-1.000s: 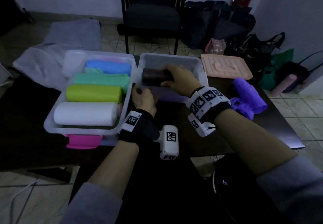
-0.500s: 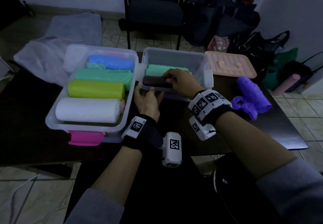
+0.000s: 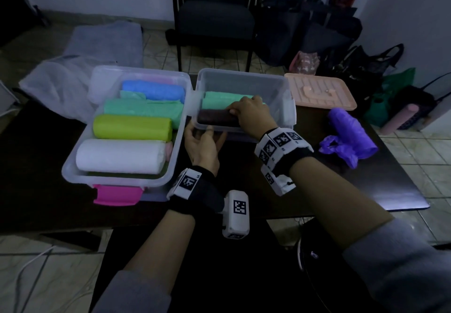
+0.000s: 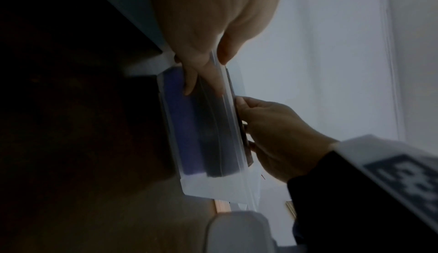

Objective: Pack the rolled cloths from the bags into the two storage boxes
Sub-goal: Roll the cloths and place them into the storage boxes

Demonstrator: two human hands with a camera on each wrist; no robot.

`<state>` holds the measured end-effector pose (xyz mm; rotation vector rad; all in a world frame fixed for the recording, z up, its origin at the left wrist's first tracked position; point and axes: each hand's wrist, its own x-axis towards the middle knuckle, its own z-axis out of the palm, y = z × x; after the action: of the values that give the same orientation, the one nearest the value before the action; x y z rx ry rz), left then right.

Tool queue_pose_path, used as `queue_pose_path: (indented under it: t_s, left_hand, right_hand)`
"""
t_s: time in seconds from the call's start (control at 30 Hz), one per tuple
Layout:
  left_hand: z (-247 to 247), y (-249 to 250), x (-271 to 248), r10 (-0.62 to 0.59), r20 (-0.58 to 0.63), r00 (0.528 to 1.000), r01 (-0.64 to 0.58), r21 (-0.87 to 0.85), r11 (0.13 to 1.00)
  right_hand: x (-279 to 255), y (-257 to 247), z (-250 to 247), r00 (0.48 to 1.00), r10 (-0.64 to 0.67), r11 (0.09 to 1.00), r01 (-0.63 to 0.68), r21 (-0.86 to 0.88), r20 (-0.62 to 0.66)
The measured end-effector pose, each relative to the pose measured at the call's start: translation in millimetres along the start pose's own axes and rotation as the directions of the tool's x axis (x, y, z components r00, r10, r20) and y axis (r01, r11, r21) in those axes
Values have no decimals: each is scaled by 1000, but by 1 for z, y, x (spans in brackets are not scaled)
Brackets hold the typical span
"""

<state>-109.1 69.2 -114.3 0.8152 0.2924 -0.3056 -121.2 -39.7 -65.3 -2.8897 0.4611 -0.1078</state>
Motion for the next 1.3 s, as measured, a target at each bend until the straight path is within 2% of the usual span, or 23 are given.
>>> queue_pose_path:
  t_s: [0.1,0.23,0.37,0.47,0.53,0.6,0.7,0.97,1.07,1.13,1.2,1.27,1.3]
  left_hand:
    - [1,-1,0,3,-4,1000,-3,-10,1000]
    - [3,1,-2,10,-14,1000,-10,-5,1000]
    - [5,3,-4,9,-35,999,-9,0,1000]
    - [9,5,-7,18,-42,999,-18,7,1000]
    - [14,7,-9,19,-52,998,-18,20,1000]
    - [19,8,-7,16,-70,997,-13,40,999]
    - [26,11,-1,6,-87,996,2,92,996]
    - [36,16,8,-30,-176,984,89,337,937]
    - [35,10,7,27,-193,981,55,407,912]
    - [37,6,-2,106,-177,978,-3,499,866]
    - [38,-3,-19,128,-118,985,-24,634,773]
    - [34,-22,-39,9,-21,1000,10,772,635]
    - [33,-33,-50,-91,52,994,5,846,533]
  right_hand:
    - [3,1,0,1000,16,998,-15,59,-8]
    - [2,1,9,986,50,986,-23,164,-162]
    - [-4,6,5,984,58,992,-38,120,-167]
    - [-15,19,2,965,178,981,-159,111,-190]
    - [-25,32,1,909,340,937,-306,166,-240]
    - [-35,45,-3,872,444,874,-372,313,-205]
    - [-44,62,-9,892,435,796,-319,515,-120]
    - [-41,81,-9,896,442,698,-318,642,-37]
    - [-42,86,-7,910,413,702,-293,649,-35]
    - [-43,89,-8,917,397,704,-282,652,-32]
    - [-44,92,-9,931,366,700,-270,661,-8]
    - [-46,98,-8,940,341,703,-244,668,-16]
    - [-47,103,-8,937,347,704,-227,673,-48]
